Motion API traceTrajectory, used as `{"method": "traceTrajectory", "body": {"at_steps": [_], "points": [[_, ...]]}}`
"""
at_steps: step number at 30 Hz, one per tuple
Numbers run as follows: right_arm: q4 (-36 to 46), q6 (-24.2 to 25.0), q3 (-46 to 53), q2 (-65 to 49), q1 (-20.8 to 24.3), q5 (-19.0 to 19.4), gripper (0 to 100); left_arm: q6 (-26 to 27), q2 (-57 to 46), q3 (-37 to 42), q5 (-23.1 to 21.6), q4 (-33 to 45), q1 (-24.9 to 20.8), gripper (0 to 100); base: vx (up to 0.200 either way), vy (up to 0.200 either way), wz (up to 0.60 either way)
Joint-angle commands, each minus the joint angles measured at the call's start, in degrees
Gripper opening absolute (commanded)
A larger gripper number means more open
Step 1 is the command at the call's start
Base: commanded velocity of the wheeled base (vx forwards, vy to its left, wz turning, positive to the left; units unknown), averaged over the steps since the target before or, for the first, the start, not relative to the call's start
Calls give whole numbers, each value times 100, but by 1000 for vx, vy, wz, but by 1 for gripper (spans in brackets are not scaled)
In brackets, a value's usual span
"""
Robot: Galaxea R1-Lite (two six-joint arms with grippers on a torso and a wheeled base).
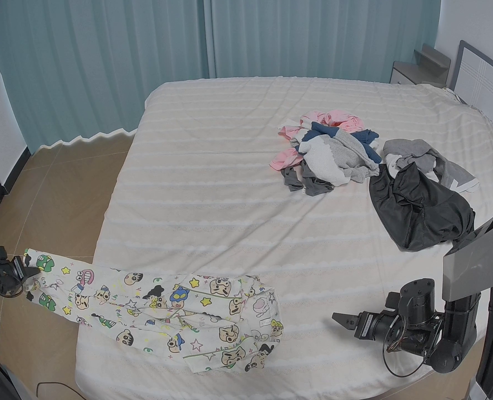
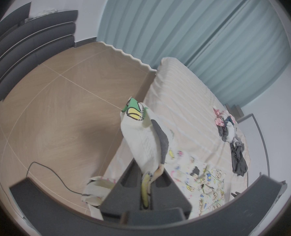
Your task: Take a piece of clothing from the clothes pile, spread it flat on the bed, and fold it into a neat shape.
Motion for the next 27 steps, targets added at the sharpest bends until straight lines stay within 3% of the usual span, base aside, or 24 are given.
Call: {"method": "traceTrajectory", "body": {"at_steps": [1, 2, 6, 8, 13, 16, 19, 23, 27], "points": [[-3, 0, 0, -2, 0, -1, 100, -22, -795, 564, 151, 1, -736, 0, 0, 0, 0], [-3, 0, 0, -2, 0, -1, 100, -22, -795, 564, 151, 1, -736, 0, 0, 0, 0], [-3, 0, 0, -11, 0, -1, 100, -558, -1604, 1073, 1048, -25, -2081, 0, 0, 0, 0], [-3, 0, -9, -2, 0, -1, 100, -875, -1850, 1144, 1268, -16, -2503, 0, 0, 0, 0], [-3, 0, -9, -11, 0, -1, 100, -1973, -2368, 1293, 2683, -34, -4621, 0, 0, 0, 0], [-3, 0, -9, -11, 0, -1, 100, -2325, -2298, 1240, 3483, -69, -5579, 0, 0, 0, 0], [-3, 0, -26, -11, -8, -1, 100, -2703, -2008, 1161, 3957, -218, -6467, 0, 0, 0, 0], [-3, 0, -53, -11, -8, -1, 100, -2922, -1226, 1065, 4555, -886, -7284, 0, 0, 0, 0], [-3, 0, -53, -20, -8, -1, 100, -2949, -250, 924, 5038, -1792, -7732, 0, 0, 0, 0]]}}
